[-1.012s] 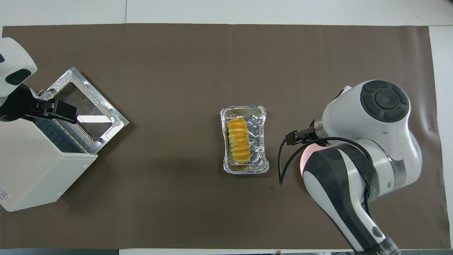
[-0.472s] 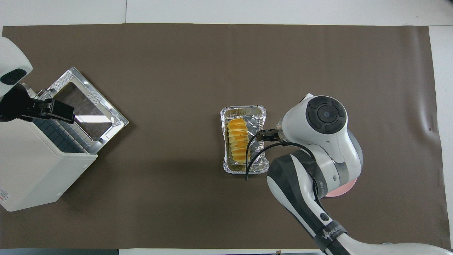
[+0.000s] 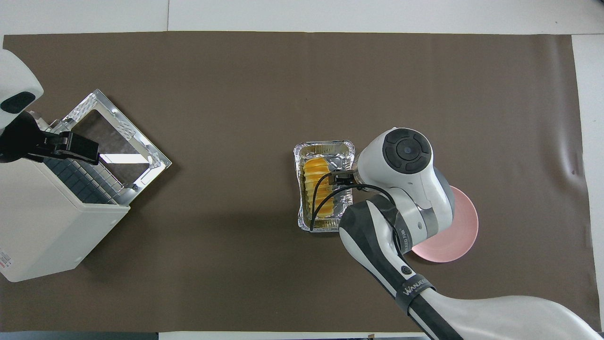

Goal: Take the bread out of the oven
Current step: 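Reach the right gripper to the foil tray and grasp its edge, then drag the foil tray with the right gripper beside the pink plate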

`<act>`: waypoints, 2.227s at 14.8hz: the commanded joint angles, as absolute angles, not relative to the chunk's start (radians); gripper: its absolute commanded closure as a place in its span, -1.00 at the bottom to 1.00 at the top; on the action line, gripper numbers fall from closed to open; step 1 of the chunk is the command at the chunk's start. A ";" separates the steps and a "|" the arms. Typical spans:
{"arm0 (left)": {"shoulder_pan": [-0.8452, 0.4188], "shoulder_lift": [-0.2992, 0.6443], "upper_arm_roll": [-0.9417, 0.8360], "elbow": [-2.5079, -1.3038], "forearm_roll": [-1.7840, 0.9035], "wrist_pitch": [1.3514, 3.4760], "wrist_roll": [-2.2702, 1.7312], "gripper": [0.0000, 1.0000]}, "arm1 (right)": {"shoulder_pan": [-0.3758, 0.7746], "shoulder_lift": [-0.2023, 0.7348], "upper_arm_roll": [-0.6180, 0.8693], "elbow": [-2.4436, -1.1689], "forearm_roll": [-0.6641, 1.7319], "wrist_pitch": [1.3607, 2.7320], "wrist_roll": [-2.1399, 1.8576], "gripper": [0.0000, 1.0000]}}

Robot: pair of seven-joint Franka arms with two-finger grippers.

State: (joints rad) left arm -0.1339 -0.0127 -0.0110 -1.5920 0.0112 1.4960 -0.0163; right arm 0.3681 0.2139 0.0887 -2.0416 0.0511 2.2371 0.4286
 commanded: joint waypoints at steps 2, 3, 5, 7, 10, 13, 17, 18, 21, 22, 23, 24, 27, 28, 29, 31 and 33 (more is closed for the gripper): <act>-0.120 -0.037 -0.017 -1.615 0.009 1.500 -0.012 -1.00 | 0.380 0.244 0.086 -2.039 0.060 2.247 0.477 -0.74; -0.120 -0.037 -0.017 -1.615 0.009 1.500 -0.012 -1.00 | 0.390 0.245 0.086 -2.043 0.060 2.258 0.480 -0.65; -0.120 -0.037 -0.017 -1.615 0.009 1.500 -0.012 -1.00 | 0.391 0.245 0.087 -2.075 0.061 2.289 0.483 -0.45; -0.120 -0.037 -0.017 -1.615 0.009 1.500 -0.012 -1.00 | 0.393 0.244 0.087 -2.089 0.083 2.316 0.509 0.06; -0.120 -0.037 -0.017 -1.615 0.009 1.500 -0.012 -1.00 | 0.393 0.244 0.087 -2.089 0.106 2.316 0.519 1.00; -0.120 -0.037 -0.017 -1.615 0.009 1.500 -0.012 -1.00 | 0.393 0.241 0.087 -2.083 0.106 2.315 0.497 1.00; -0.120 -0.037 -0.017 -1.615 0.009 1.500 -0.012 -1.00 | 0.330 0.216 0.084 -2.059 0.106 2.272 0.388 1.00; -0.120 -0.037 -0.017 -1.615 0.009 1.500 -0.012 -1.00 | 0.292 0.210 0.086 -2.048 0.107 2.249 0.347 1.00; -0.120 -0.037 -0.017 -1.615 0.009 1.500 -0.012 -1.00 | 0.188 0.218 0.084 -1.991 0.176 2.194 0.188 1.00; -0.120 -0.037 -0.017 -1.615 0.009 1.500 -0.012 -1.00 | 0.145 0.224 0.083 -1.970 0.205 2.174 0.128 1.00; -0.120 -0.037 -0.017 -1.615 0.009 1.500 -0.012 -1.00 | 0.100 0.225 0.083 -1.950 0.221 2.158 0.077 1.00; -0.120 -0.037 -0.017 -1.615 0.009 1.500 -0.012 -1.00 | 0.069 0.235 0.081 -1.936 0.221 2.157 0.046 1.00; -0.120 -0.037 -0.017 -1.615 0.009 1.500 -0.012 -1.00 | -0.050 0.248 0.077 -1.921 0.212 2.157 -0.046 1.00; -0.120 -0.037 -0.017 -1.615 0.009 1.500 -0.012 -1.00 | -0.081 0.261 0.077 -1.921 0.212 2.157 -0.075 1.00; -0.120 -0.037 -0.017 -1.615 0.009 1.500 -0.012 -1.00 | -0.107 0.270 0.075 -1.921 0.212 2.158 -0.102 1.00; -0.120 -0.037 -0.017 -1.615 0.009 1.500 -0.012 -1.00 | -0.149 0.291 0.075 -1.921 0.210 2.166 -0.144 1.00; -0.120 -0.037 -0.017 -1.615 0.009 1.500 -0.012 -1.00 | -0.163 0.311 0.075 -1.924 0.213 2.180 -0.175 1.00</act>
